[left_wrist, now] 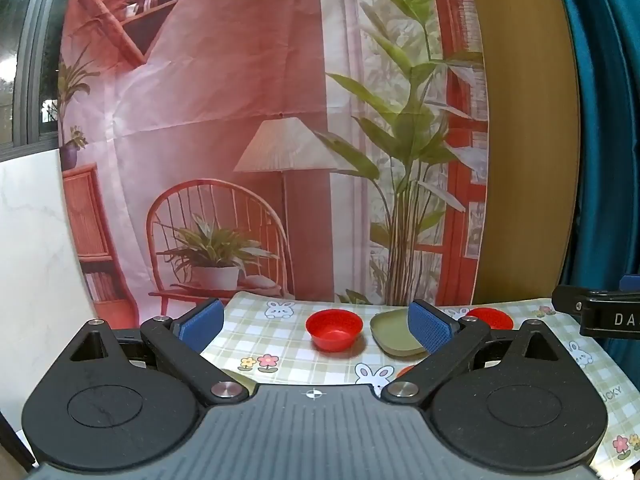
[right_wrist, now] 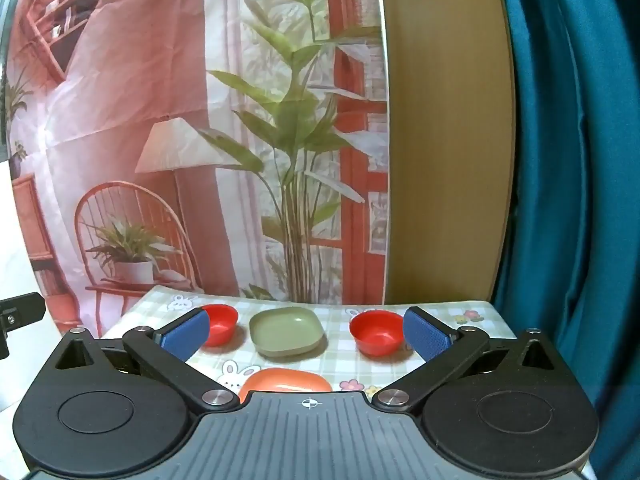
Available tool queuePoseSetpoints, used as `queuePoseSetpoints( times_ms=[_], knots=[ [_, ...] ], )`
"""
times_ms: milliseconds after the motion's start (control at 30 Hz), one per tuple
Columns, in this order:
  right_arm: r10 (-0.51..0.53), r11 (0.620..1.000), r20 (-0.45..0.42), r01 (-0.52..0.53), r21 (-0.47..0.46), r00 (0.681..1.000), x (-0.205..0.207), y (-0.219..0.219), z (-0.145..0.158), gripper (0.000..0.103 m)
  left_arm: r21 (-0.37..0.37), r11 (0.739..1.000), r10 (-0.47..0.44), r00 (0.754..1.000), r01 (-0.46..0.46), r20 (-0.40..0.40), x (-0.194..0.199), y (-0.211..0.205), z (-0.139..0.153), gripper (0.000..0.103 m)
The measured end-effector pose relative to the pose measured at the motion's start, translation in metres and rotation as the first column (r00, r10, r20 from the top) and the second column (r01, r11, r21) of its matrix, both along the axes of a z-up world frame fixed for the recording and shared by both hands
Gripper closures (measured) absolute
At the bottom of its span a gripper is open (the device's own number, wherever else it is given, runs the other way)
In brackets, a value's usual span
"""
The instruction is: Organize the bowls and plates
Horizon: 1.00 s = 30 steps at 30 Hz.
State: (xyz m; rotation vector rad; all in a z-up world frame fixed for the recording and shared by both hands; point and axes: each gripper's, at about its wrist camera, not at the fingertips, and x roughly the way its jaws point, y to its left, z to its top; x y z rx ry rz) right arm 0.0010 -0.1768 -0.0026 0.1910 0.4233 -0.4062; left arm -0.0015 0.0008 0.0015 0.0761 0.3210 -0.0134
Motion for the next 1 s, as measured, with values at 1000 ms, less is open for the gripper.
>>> queuePoseSetpoints(
  times_ms=[1000],
  knots=[
    [-0.009,1.000,0.013,0.009,0.003,1.000,-0.0021,-0.0032,0.0046,0.000,-0.003,1.000,-0.004,1.000,0.004,0.003,0.0003,-0.0001,-0.0011,0.003]
  ],
)
